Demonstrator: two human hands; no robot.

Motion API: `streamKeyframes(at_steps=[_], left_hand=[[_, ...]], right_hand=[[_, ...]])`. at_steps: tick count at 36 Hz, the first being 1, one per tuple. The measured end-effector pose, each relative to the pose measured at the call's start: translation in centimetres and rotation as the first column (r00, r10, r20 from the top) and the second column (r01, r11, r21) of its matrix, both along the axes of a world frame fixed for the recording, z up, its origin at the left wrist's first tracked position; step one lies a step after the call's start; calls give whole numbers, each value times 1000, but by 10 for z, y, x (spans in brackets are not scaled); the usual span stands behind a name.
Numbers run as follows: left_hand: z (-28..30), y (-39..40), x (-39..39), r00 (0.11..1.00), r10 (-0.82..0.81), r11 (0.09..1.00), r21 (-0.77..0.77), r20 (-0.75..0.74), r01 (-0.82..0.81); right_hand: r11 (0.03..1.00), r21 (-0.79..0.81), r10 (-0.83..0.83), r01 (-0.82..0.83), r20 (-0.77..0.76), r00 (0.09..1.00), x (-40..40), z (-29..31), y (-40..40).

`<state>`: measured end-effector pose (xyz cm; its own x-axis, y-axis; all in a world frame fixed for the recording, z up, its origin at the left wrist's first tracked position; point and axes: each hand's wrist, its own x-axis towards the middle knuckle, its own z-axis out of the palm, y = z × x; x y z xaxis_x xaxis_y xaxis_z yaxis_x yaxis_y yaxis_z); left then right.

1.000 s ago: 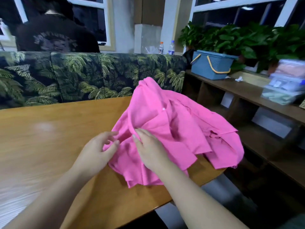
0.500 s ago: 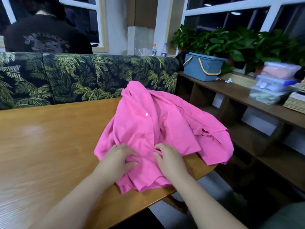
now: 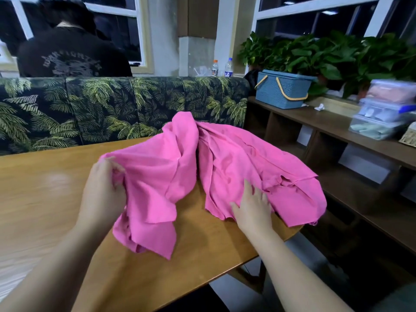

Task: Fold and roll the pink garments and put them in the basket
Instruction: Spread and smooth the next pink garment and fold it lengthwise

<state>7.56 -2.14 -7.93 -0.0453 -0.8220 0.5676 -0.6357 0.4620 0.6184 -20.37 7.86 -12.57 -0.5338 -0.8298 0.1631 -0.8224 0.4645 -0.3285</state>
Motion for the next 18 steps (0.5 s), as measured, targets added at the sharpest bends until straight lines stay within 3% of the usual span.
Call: streamKeyframes(at_steps=[5,10,13,15,18], left_hand=[[-21,13,-13,955,-290,927,269,69,262],[-49,16,-27,838,-373,883,431,398,189],[-53,15,-28,723,-398,879,460,565,125],[-47,13,-25,712,-402,880,458,575,127],[-41,8,-10,724,-355,905,411,592,109]], right_hand=[[990,-116,62,-77,-129,990,-3,-8,-7],[896,-298,259,-329,-251,933,33,-9,-9],[875,-197,419,-442,-148,896,52,-15,-12],[888,-63,456,-456,-5,890,59,-13,-12],[859,56,511,-510,-15,859,69,-10,-18]])
